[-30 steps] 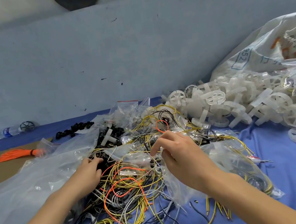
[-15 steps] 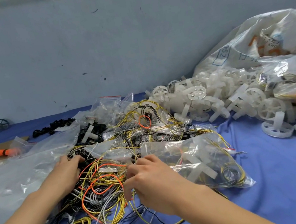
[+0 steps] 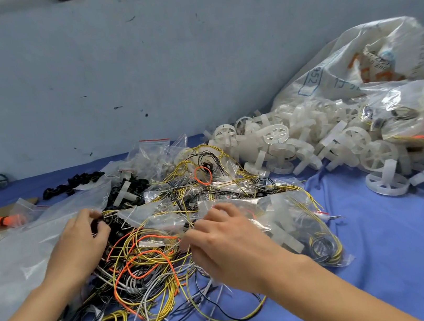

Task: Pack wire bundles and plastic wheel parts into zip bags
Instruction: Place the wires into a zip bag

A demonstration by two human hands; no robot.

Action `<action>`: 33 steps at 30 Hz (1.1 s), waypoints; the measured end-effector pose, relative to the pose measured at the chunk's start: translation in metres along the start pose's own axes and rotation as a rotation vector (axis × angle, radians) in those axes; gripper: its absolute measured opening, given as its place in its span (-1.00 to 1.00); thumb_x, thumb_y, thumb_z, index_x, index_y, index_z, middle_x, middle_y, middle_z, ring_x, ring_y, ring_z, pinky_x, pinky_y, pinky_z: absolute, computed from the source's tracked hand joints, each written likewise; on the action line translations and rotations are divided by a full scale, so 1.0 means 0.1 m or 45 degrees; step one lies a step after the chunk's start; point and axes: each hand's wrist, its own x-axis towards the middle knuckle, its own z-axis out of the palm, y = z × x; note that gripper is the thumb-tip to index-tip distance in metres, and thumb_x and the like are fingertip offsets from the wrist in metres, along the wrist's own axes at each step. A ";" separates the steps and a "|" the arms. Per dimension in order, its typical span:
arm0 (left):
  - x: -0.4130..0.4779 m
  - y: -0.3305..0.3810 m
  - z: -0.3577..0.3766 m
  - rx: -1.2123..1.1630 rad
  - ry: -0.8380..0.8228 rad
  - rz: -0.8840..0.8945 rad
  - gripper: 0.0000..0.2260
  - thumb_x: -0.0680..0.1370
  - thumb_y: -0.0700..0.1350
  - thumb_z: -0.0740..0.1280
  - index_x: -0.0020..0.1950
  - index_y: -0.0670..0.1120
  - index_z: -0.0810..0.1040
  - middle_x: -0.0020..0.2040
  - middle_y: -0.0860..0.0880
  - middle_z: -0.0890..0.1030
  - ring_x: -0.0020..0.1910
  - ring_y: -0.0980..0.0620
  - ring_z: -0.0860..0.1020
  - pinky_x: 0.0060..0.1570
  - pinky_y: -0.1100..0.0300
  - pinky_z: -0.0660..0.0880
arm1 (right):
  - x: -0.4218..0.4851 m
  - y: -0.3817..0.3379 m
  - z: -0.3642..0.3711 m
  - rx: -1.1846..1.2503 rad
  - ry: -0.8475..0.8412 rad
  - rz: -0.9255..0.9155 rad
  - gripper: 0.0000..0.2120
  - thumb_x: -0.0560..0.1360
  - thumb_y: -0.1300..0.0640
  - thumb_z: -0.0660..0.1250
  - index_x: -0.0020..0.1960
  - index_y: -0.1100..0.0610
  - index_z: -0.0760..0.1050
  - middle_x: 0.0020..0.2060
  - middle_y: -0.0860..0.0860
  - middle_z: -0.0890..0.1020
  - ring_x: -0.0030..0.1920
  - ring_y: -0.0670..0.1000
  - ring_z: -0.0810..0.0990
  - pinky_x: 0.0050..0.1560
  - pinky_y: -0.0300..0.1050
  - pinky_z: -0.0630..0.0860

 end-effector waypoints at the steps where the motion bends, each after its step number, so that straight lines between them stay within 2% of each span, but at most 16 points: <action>1: -0.01 0.09 -0.06 -0.031 0.085 -0.004 -0.82 0.60 0.03 0.20 0.17 0.02 0.42 0.07 -0.07 0.53 -0.05 -0.08 0.50 -0.13 0.02 0.45 | 0.00 0.02 -0.05 0.005 0.029 0.009 -0.67 0.61 0.00 0.02 0.10 -0.06 0.56 -0.10 -0.11 0.63 0.01 0.03 0.51 0.33 0.00 0.28; 4: -0.10 0.42 -0.22 -0.281 0.217 0.060 -0.87 0.61 0.06 0.20 0.10 0.07 0.41 -0.07 0.03 0.55 -0.14 -0.02 0.54 -0.25 0.10 0.43 | 0.01 0.14 -0.17 -0.013 0.040 -0.010 -0.73 0.58 0.11 0.11 0.13 -0.07 0.55 -0.04 -0.10 0.61 0.10 0.03 0.50 0.37 0.01 0.25; 6: -0.19 0.66 -0.27 -0.535 0.033 0.086 -0.92 0.62 0.03 0.23 0.04 0.07 0.46 -0.10 0.06 0.58 -0.15 0.04 0.57 -0.28 0.14 0.46 | 0.02 0.22 -0.22 -0.062 0.006 -0.019 -0.69 0.50 0.23 0.23 0.07 -0.09 0.59 0.00 -0.08 0.58 0.14 0.04 0.48 0.40 0.01 0.21; 8: -0.30 0.89 -0.24 -0.702 -0.325 0.117 -0.94 0.62 -0.02 0.26 0.02 0.07 0.52 -0.11 0.01 0.62 -0.18 0.04 0.60 -0.29 0.17 0.51 | 0.02 0.29 -0.25 -0.107 -0.010 -0.009 -0.72 0.45 0.26 0.27 -0.05 -0.08 0.61 0.00 -0.07 0.56 0.15 0.05 0.48 0.38 -0.03 0.21; 10: -0.42 1.08 -0.17 -0.735 -0.626 0.186 -0.93 0.61 -0.04 0.29 0.04 0.06 0.57 -0.16 0.03 0.66 -0.28 0.14 0.60 -0.34 0.26 0.51 | 0.01 0.32 -0.25 -0.134 0.018 -0.005 -0.81 0.43 0.23 0.31 -0.16 -0.06 0.59 -0.01 -0.06 0.56 0.11 0.07 0.51 0.31 -0.03 0.27; 11: -0.47 1.16 -0.12 -0.728 -0.706 0.237 -0.92 0.60 -0.02 0.31 0.04 0.07 0.58 -0.22 0.07 0.65 -0.33 0.18 0.57 -0.36 0.29 0.49 | 0.00 0.33 -0.24 -0.129 0.045 -0.003 -0.83 0.42 0.22 0.33 -0.20 -0.04 0.57 -0.01 -0.05 0.56 0.10 0.08 0.52 0.27 -0.02 0.31; 13: -0.57 1.28 -0.04 -0.759 -0.806 0.356 -0.91 0.60 0.01 0.31 0.02 0.11 0.61 -0.35 0.15 0.57 -0.42 0.18 0.47 -0.43 0.31 0.39 | -0.01 0.34 -0.22 -0.075 0.112 0.017 -0.87 0.41 0.20 0.31 -0.23 -0.02 0.54 -0.01 -0.04 0.56 0.08 0.09 0.52 0.19 -0.01 0.37; 16: -0.65 1.45 0.03 -0.786 -0.927 0.552 -0.85 0.59 -0.02 0.30 -0.17 0.13 0.58 -0.40 0.18 0.49 -0.46 0.16 0.30 -0.47 0.31 0.22 | -0.03 0.32 -0.20 -0.032 0.159 0.029 -0.81 0.43 0.12 0.14 -0.24 0.01 0.53 0.02 -0.02 0.57 0.05 0.09 0.52 0.11 -0.01 0.41; 19: -0.69 1.56 0.07 -0.712 -0.985 0.642 -0.79 0.55 -0.09 0.34 -0.29 0.09 0.55 -0.38 0.23 0.55 -0.42 0.28 0.41 -0.40 0.45 0.31 | -0.03 0.30 -0.20 0.009 0.145 0.028 -0.77 0.43 0.10 0.10 -0.26 0.03 0.51 0.02 -0.01 0.57 0.03 0.10 0.52 0.08 -0.02 0.41; 21: -0.69 1.59 0.07 -0.689 -1.084 0.678 -0.83 0.54 -0.08 0.36 -0.25 0.09 0.60 -0.31 0.19 0.61 -0.33 0.29 0.45 -0.29 0.36 0.41 | -0.03 0.30 -0.20 0.095 0.149 0.056 -0.76 0.43 0.13 0.09 -0.28 0.04 0.51 0.02 -0.02 0.57 0.03 0.10 0.52 0.07 -0.02 0.40; 22: -0.67 1.58 0.06 -0.699 -1.141 0.681 -0.83 0.55 -0.07 0.36 -0.22 0.12 0.63 -0.26 0.19 0.65 -0.28 0.28 0.49 -0.22 0.31 0.45 | -0.02 0.30 -0.20 0.154 0.153 0.075 -0.76 0.44 0.17 0.10 -0.26 0.04 0.52 0.03 -0.01 0.57 0.03 0.10 0.51 0.08 -0.01 0.40; 24: -0.61 1.54 0.00 -0.730 -1.240 0.667 -0.84 0.60 -0.03 0.32 -0.10 0.15 0.68 -0.12 0.19 0.69 -0.15 0.28 0.58 -0.07 0.36 0.47 | 0.00 0.32 -0.20 0.281 0.172 0.128 -0.73 0.43 0.27 0.12 -0.18 0.04 0.57 0.05 0.00 0.56 0.05 0.10 0.50 0.11 0.02 0.40; 25: -0.58 1.52 -0.02 -0.742 -1.262 0.648 -0.83 0.62 -0.05 0.30 -0.02 0.10 0.69 -0.06 0.16 0.70 -0.10 0.27 0.60 -0.02 0.38 0.47 | 0.01 0.34 -0.21 0.324 0.182 0.157 -0.69 0.43 0.30 0.11 -0.13 0.04 0.58 0.05 0.00 0.56 0.07 0.09 0.50 0.13 0.03 0.40; 28: -0.52 1.43 0.02 -0.718 -1.243 0.499 -0.79 0.64 -0.18 0.23 0.15 -0.07 0.65 -0.06 0.07 0.71 -0.25 0.26 0.58 -0.22 0.39 0.46 | 0.04 0.44 -0.20 0.323 0.157 0.237 -0.65 0.48 0.36 0.14 -0.01 0.01 0.60 0.07 -0.01 0.55 0.12 0.08 0.49 0.18 0.07 0.38; 31: -0.47 1.36 0.06 -0.635 -1.169 0.346 -0.80 0.64 -0.21 0.20 0.10 -0.11 0.62 -0.21 0.07 0.68 -0.29 0.17 0.59 -0.29 0.23 0.48 | 0.03 0.55 -0.15 0.222 0.063 0.291 -0.65 0.54 0.30 0.15 0.09 -0.06 0.57 0.10 -0.06 0.53 0.15 0.02 0.45 0.22 0.01 0.34; 33: -0.41 1.36 0.05 -0.714 -1.079 0.194 -0.81 0.64 -0.24 0.18 0.06 -0.12 0.59 -0.26 0.03 0.67 -0.35 0.11 0.57 -0.39 0.24 0.48 | 0.01 0.61 -0.11 0.152 0.002 0.310 -0.67 0.57 0.24 0.14 0.14 -0.10 0.54 0.11 -0.08 0.51 0.14 0.01 0.43 0.21 -0.04 0.31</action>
